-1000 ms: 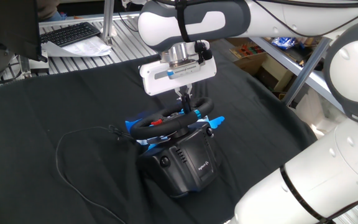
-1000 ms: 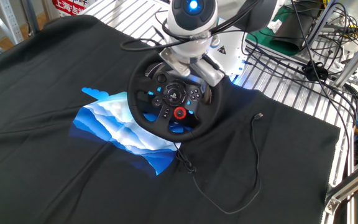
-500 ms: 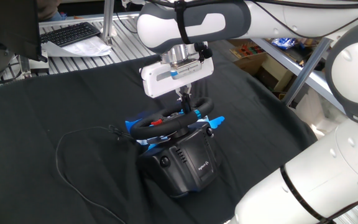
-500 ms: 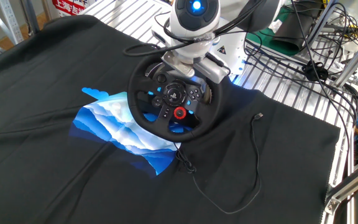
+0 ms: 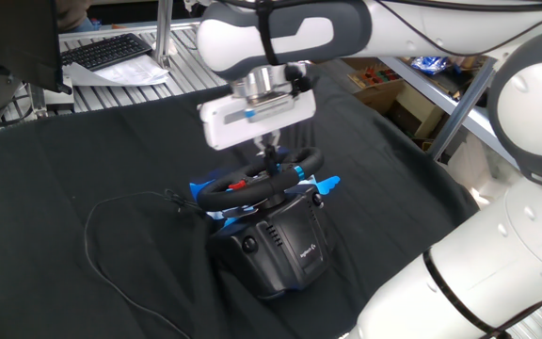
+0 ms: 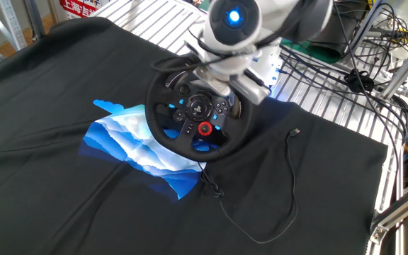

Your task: Rotate the steering wheel 90 degrees clockwise

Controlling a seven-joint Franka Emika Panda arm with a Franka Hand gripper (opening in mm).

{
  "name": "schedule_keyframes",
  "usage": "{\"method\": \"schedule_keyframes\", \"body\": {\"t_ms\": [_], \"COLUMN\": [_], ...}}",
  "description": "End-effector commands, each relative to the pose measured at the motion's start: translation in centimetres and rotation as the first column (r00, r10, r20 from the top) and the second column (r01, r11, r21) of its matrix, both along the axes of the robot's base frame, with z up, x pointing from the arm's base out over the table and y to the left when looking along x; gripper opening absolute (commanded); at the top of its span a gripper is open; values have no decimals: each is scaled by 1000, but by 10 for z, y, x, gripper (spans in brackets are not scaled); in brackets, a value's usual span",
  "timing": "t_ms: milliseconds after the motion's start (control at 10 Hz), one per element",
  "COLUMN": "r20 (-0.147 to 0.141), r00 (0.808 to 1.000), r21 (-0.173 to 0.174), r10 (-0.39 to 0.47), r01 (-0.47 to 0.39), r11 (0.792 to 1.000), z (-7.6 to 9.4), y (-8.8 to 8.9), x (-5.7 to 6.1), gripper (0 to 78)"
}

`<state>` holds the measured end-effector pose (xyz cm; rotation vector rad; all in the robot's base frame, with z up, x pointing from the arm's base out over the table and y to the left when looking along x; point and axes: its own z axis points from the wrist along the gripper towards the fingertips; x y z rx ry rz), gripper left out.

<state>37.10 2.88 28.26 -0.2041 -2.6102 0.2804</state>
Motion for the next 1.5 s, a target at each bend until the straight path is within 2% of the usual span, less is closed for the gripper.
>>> {"method": "schedule_keyframes", "body": {"t_ms": [100,800,1300,1500], "r20": [10,33,34,31], "r00": [999,994,993,994], "r21": [-4,4,1,-11], "r10": [-40,-100,-109,-106], "r01": [40,99,109,106], "r11": [999,995,994,994], "z": [-7,-26,-25,-22], "y": [16,39,41,40], "x": [3,8,11,10], "gripper": [12,12,12,12]}}
